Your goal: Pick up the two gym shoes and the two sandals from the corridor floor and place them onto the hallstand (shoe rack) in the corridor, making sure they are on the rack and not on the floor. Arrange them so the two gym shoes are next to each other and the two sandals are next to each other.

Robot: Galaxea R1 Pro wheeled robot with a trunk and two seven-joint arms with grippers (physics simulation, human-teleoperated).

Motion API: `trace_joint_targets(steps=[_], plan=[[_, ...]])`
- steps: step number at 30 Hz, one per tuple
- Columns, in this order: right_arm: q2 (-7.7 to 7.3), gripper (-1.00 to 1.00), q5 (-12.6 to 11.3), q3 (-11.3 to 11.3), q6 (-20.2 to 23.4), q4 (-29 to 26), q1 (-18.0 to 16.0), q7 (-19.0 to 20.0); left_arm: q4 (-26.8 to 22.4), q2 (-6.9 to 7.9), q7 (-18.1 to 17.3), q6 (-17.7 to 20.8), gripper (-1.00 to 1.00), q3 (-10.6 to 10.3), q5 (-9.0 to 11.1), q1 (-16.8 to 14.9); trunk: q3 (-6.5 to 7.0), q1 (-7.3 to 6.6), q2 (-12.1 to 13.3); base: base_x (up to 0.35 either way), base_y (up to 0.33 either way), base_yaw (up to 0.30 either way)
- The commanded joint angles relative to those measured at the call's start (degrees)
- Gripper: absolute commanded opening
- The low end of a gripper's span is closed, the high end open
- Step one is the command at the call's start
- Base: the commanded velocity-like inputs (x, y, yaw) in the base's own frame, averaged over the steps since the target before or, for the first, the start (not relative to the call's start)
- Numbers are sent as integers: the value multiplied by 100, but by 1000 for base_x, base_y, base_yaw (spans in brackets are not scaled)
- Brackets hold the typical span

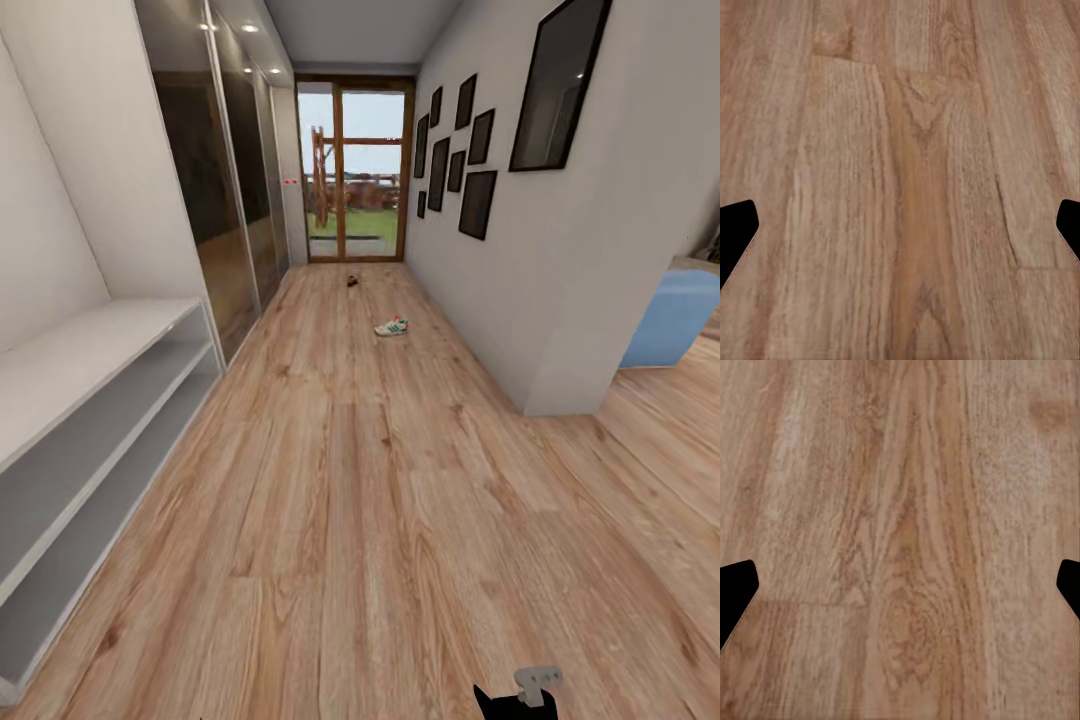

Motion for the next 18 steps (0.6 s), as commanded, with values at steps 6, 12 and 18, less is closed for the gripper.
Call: trace_joint_targets(steps=[6,12,18], plan=[[1,100,45,-48,-17,5,-3,26,5,-4,-47,-12,100,46,-30,-5,-5,2,-2,339,0,0],[2,100,46,-46,-19,7,-3,27,7,-4,-47,-12,100,46,-31,-6,-5,2,-2,339,0,0],[2,100,47,-45,-19,5,-3,29,5,-4,-47,-12,100,46,-31,-6,-5,2,-2,339,0,0]])
